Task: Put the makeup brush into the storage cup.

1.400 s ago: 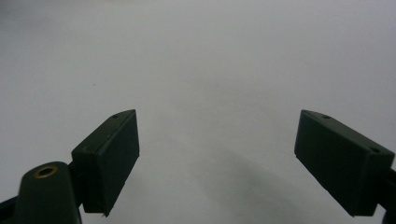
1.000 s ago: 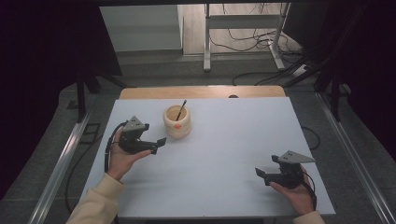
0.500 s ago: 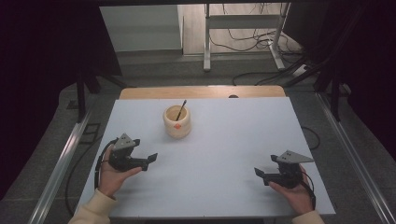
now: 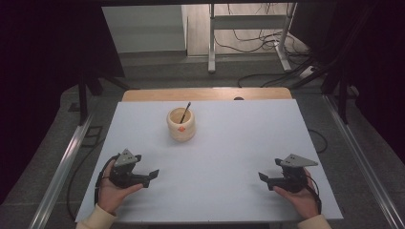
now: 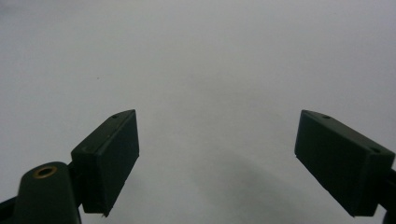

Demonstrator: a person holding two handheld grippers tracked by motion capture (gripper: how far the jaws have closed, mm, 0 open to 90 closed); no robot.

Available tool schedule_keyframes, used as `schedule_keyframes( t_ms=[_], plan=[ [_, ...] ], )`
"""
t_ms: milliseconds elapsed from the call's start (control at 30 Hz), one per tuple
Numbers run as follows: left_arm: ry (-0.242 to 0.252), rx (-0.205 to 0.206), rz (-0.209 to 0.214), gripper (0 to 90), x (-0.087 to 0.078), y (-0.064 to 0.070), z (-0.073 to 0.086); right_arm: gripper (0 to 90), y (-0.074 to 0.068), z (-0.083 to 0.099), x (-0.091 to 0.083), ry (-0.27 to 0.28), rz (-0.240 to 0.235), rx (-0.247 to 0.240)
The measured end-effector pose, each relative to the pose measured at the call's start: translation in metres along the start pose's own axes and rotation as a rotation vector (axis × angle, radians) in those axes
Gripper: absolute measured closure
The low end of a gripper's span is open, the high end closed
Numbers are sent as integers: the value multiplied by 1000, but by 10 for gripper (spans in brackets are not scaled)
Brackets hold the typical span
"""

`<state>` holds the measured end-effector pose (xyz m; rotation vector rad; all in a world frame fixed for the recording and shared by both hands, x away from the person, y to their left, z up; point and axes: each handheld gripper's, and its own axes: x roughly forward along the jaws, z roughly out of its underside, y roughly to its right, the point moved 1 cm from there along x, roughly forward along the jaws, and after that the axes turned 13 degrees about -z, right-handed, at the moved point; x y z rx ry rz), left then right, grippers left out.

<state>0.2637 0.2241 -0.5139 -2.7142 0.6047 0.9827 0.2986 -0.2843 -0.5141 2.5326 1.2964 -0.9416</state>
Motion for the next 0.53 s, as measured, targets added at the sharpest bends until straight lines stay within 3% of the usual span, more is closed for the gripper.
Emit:
schedule_keyframes(
  t_ms=[167, 533],
  plan=[
    [-18, 4, -6, 91, 4, 1, 2, 135, 0, 1, 0, 0, 2, 1],
    [-8, -8, -6, 92, 3, 1, 0, 135, 4, 0, 1, 14, -7, 10]
  ],
)
